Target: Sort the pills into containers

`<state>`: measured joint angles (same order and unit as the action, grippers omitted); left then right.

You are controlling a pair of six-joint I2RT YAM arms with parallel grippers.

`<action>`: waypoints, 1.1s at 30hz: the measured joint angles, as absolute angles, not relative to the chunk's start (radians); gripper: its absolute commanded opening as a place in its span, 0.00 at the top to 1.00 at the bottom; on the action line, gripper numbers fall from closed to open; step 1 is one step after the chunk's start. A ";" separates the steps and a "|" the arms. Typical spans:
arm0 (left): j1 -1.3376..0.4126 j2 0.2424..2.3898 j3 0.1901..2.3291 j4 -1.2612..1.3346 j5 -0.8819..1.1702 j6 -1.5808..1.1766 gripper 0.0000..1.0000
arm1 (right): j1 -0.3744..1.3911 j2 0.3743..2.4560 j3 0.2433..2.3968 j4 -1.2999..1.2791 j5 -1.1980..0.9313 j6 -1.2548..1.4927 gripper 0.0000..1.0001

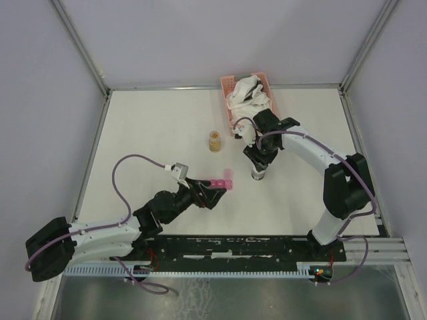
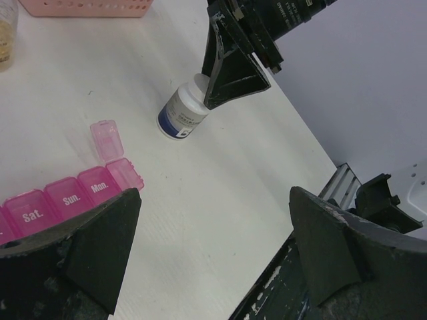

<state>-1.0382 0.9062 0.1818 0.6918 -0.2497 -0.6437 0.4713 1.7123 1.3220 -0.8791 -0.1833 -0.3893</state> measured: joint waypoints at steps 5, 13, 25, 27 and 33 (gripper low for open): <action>-1.038 0.909 0.183 0.716 -0.187 -0.641 0.03 | 0.471 1.702 1.322 -0.889 -0.202 -0.396 0.92; -1.038 0.899 0.256 0.697 -0.027 -0.542 0.02 | 0.471 1.483 1.328 -0.964 -0.392 -0.462 0.99; -1.024 0.867 0.275 0.707 -0.015 -0.360 0.01 | 0.495 1.398 1.400 -1.142 -0.783 -0.555 0.99; -1.010 0.914 0.303 0.705 0.005 -0.362 0.01 | 0.502 1.425 1.416 -1.169 -0.821 -0.558 0.99; -0.995 1.021 0.363 0.706 0.098 -0.381 0.01 | 0.509 1.496 1.432 -1.205 -0.885 -0.545 0.99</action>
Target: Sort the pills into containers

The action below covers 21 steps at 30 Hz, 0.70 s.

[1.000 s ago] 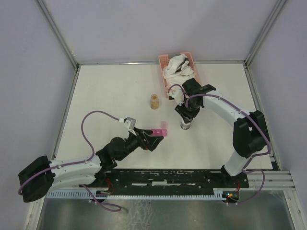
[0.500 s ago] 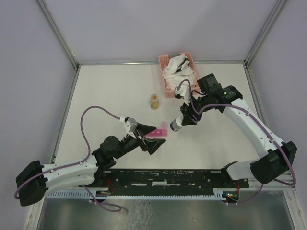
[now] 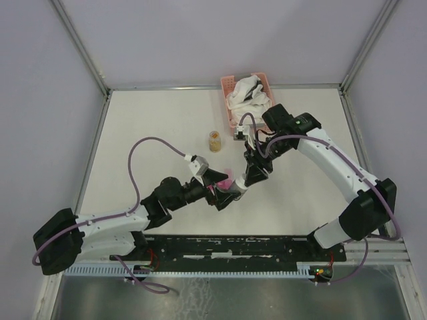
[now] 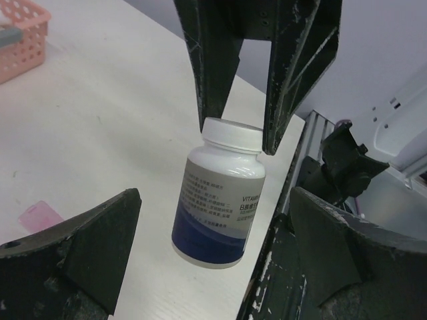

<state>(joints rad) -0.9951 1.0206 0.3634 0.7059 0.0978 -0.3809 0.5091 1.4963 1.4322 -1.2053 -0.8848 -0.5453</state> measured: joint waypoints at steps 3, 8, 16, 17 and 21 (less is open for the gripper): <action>-0.995 1.084 0.387 0.714 0.163 -0.395 0.01 | 0.513 1.509 1.434 -1.213 -0.892 -0.535 0.99; -0.995 1.173 0.411 0.712 0.205 -0.415 0.15 | 0.524 1.514 1.434 -1.219 -0.904 -0.522 0.99; -0.997 1.240 0.443 0.714 0.243 -0.451 0.59 | 0.532 1.522 1.434 -1.215 -0.905 -0.521 0.99; -0.997 1.245 0.446 0.715 0.250 -0.453 0.73 | 0.532 1.523 1.434 -1.214 -0.905 -0.521 0.99; -0.996 1.264 0.448 0.731 0.278 -0.462 0.97 | 0.533 1.524 1.434 -1.224 -0.905 -0.534 0.97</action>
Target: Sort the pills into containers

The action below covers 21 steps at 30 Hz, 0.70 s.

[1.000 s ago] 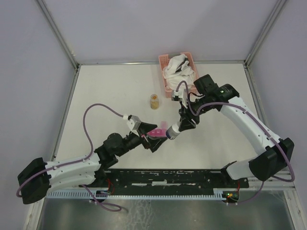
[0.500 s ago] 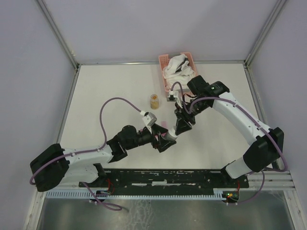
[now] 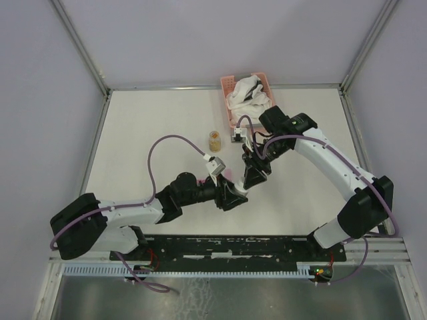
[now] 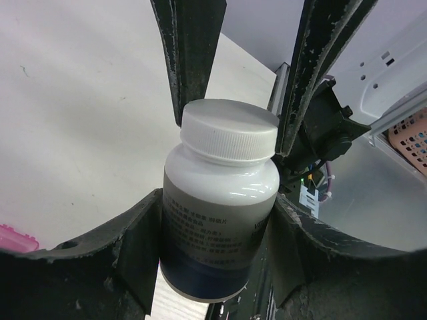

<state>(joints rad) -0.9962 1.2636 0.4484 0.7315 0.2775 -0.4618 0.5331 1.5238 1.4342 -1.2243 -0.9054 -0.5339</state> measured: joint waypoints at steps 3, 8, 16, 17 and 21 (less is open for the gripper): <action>-0.996 1.265 0.448 0.735 0.299 -0.461 0.97 | 0.535 1.524 1.434 -1.242 -0.916 -0.576 0.98; -0.996 1.253 0.448 0.725 0.353 -0.451 0.97 | 0.537 1.526 1.439 -1.306 -0.948 -0.722 0.99; -0.997 1.194 0.455 0.651 0.451 -0.403 0.97 | 0.551 1.543 1.460 -1.504 -1.010 -1.200 0.99; -0.997 1.195 0.458 0.643 0.461 -0.398 0.97 | 0.554 1.541 1.453 -1.512 -1.013 -1.246 0.99; -0.998 1.230 0.469 0.625 0.521 -0.394 0.97 | 0.564 1.478 1.357 -1.472 -1.007 -1.360 0.99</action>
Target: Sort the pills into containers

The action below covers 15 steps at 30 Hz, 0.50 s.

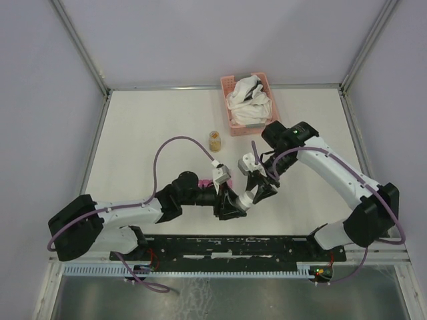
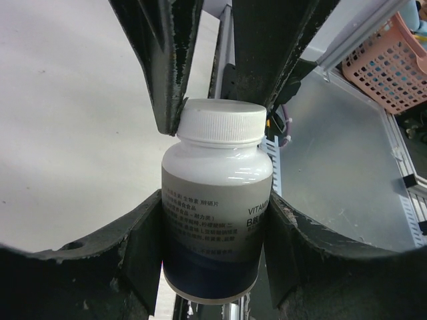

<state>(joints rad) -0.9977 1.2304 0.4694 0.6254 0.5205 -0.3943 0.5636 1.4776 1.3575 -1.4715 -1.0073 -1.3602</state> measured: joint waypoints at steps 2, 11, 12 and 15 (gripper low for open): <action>-0.999 1.245 0.473 0.627 0.535 -0.394 0.97 | 0.570 1.435 1.317 -1.427 -0.991 -1.353 0.99; -1.002 1.234 0.479 0.625 0.495 -0.372 0.97 | 0.581 1.317 1.254 -1.290 -0.935 -1.202 0.16; -1.001 1.229 0.475 0.622 0.470 -0.372 0.97 | 0.581 1.317 1.255 -1.287 -0.930 -1.170 0.10; -1.002 1.197 0.449 0.616 0.394 -0.366 0.97 | 0.581 1.321 1.292 -1.283 -0.913 -1.060 0.00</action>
